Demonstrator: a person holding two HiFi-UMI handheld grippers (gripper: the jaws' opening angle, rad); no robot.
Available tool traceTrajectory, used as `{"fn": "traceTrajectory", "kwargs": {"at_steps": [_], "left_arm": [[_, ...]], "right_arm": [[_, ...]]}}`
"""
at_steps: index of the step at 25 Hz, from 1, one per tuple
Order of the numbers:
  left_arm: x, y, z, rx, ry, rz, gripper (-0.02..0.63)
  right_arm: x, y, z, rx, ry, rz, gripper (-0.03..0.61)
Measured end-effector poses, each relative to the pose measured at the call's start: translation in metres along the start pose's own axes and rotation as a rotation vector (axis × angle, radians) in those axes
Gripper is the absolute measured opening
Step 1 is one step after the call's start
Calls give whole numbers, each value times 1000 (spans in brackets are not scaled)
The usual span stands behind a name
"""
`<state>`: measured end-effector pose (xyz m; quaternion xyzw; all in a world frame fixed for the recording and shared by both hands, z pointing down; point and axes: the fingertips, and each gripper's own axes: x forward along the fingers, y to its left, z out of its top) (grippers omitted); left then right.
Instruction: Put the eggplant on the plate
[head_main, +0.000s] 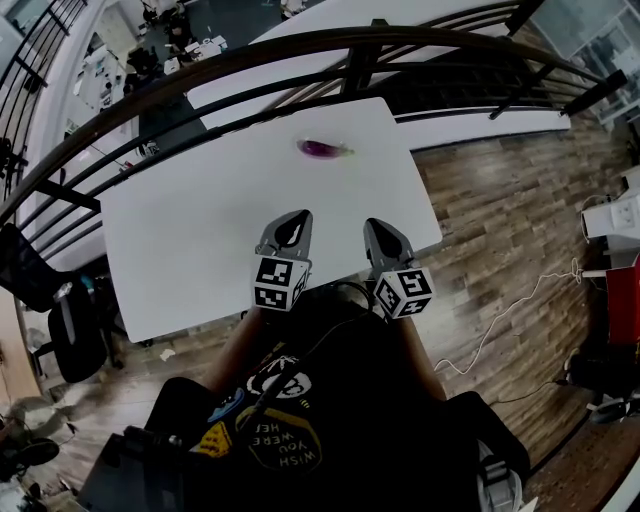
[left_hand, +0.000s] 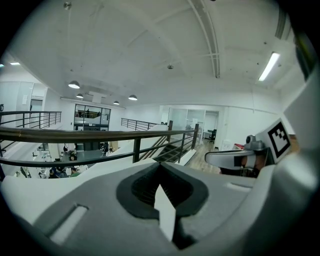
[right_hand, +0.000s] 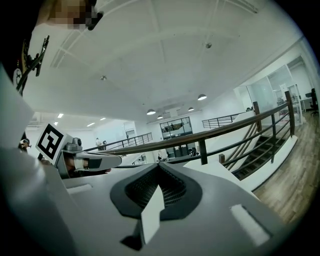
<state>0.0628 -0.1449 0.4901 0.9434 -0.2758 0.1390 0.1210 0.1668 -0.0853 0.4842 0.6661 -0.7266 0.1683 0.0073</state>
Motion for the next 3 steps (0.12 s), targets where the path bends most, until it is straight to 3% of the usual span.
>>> {"fn": "traceTrajectory", "kwargs": {"at_steps": [3], "left_arm": [[2,-1,-1,-3,2,5,5]], "right_arm": [[-1,-4,-3,4,6,-4,-2]]}}
